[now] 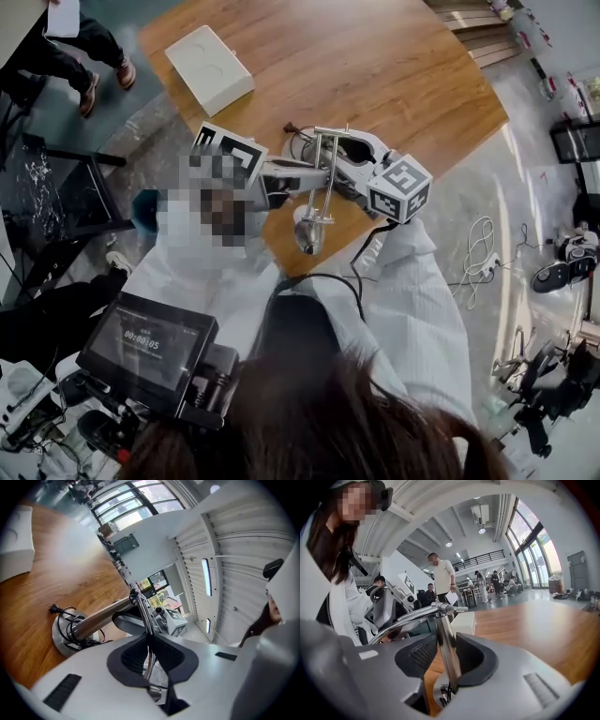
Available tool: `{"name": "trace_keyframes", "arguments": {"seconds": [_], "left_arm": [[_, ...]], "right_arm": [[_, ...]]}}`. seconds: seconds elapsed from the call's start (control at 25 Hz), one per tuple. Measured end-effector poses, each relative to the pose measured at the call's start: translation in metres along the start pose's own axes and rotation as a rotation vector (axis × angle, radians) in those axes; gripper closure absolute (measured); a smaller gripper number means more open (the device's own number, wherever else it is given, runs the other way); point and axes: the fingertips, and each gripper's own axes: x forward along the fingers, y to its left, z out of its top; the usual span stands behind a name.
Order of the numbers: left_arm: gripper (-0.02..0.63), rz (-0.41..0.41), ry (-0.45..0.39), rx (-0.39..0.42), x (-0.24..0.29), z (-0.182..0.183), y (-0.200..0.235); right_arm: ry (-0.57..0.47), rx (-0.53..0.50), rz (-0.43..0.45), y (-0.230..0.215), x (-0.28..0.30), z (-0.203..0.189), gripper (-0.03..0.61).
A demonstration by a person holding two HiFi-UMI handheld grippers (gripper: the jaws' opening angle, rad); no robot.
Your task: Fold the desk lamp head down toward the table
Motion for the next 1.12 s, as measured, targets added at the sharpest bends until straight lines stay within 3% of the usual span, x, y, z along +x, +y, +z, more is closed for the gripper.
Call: {"name": "trace_keyframes", "arguments": {"seconds": [0.16,0.36,0.6,0.92,1.12], "left_arm": [[0.568,-0.019,-0.029,0.117,0.002,0.007,0.002],[0.568,0.088,-0.024,0.283,0.004,0.007,0.014],[0.558,0.188,-0.011,0.425,0.010,0.010,0.032],[0.511,0.199,-0.029,0.414,0.011,0.013,0.043],[0.509,0.212,-0.055,0.395,0.000,0.004,0.044]], "right_arm": [[-0.006,0.001,0.024,-0.004,-0.001,-0.001,0.457],[0.000,-0.025,0.055,-0.001,-0.001,0.001,0.457],[0.029,-0.070,0.083,-0.004,-0.001,-0.003,0.460],[0.032,-0.071,0.092,-0.007,0.000,-0.008,0.459],[0.011,0.019,0.050,-0.007,0.000,-0.011,0.439]]}}
